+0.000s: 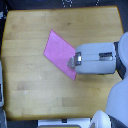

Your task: Folding a cloth

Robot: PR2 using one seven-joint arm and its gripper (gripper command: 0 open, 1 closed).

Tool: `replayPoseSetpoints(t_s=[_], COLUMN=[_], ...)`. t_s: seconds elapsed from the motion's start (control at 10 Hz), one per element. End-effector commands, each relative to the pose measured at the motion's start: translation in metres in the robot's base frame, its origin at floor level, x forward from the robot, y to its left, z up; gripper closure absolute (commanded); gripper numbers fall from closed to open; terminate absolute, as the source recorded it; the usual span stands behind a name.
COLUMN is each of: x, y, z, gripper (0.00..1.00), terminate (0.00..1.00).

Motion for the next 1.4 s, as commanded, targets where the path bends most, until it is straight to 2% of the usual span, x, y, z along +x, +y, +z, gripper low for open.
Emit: replayPoseSetpoints(t_s=[0.0, 1.3], x=[-0.005, -0.001], y=[-0.002, 0.003], z=[-0.017, -0.005], gripper=[1.00, 1.00], terminate=[0.00, 0.00])
